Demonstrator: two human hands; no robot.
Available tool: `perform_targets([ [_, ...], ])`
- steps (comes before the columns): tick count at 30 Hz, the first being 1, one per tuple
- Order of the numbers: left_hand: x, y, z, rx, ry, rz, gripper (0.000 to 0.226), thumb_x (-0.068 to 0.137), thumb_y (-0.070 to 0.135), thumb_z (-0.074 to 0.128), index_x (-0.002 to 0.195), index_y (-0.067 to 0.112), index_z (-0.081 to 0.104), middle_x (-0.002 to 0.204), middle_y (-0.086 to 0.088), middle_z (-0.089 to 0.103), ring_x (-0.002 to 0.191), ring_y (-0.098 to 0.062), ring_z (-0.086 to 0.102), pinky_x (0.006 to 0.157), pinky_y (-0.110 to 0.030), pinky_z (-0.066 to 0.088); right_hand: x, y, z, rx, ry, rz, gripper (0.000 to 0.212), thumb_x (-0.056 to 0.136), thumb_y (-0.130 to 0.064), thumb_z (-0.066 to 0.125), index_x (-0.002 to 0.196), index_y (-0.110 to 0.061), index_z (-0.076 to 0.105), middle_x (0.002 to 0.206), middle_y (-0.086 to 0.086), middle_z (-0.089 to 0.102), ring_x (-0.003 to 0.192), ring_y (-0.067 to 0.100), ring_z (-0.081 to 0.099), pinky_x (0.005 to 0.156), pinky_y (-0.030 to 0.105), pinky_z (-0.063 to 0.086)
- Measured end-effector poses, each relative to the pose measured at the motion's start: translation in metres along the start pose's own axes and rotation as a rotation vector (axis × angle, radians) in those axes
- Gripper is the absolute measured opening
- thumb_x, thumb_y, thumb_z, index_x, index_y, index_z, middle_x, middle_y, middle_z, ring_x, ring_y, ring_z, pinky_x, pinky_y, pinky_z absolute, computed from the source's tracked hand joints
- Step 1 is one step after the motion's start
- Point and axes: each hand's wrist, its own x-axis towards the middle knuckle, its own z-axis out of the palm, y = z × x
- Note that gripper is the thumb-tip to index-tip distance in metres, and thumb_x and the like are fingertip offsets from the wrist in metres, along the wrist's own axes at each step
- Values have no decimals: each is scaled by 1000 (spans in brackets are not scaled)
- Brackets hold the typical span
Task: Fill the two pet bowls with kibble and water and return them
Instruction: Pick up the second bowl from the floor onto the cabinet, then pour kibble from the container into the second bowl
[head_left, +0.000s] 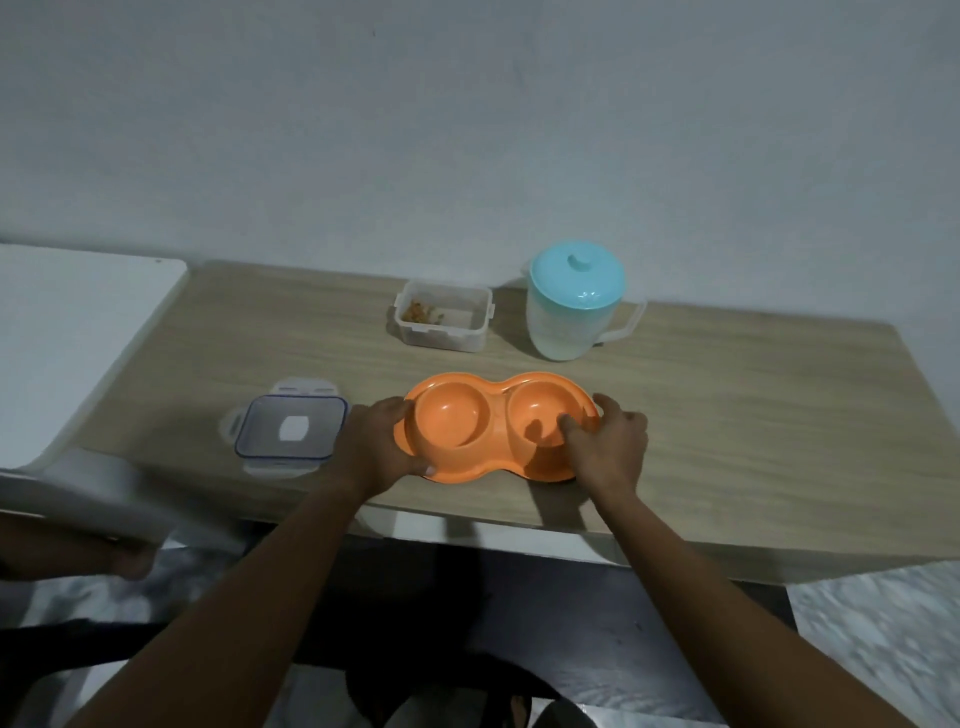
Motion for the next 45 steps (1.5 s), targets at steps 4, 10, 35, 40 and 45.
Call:
perform_targets([
  [4,7,-15,-1,181,-22,-19,106,40,83,67,133,33,55,113,2,70,107,-23,59,88,-42,48,5,-40,19,1,-11,-153,45,90,-37,69,131,-19,67,130,16,58,125,32,53,100,39,44],
  [10,8,-24,-3,348,-37,-17,106,45,91,55,137,40,49,101,-1,66,109,-22,47,83,-37,31,34,-97,75,149,-165,-109,49,97,-42,62,132,-7,67,127,13,70,119,28,63,99,37,49],
  [35,11,-49,-17,388,-25,81,86,55,89,52,120,35,65,107,7,69,112,-19,52,88,-40,26,46,-124,113,517,-64,177,25,97,-40,60,94,-17,70,106,15,73,98,36,70,85,55,61],
  [40,9,-44,-16,349,-54,15,85,52,88,57,123,40,57,98,6,68,111,-19,51,86,-40,25,13,-113,71,834,-260,240,26,97,-12,63,119,1,66,111,21,74,99,35,74,73,41,65],
  [45,8,-38,-17,334,-93,-45,85,50,84,64,123,41,57,101,0,66,114,-22,49,91,-44,28,-2,-84,29,893,-344,204,22,94,-6,62,115,-2,68,113,20,73,104,33,72,81,38,63],
])
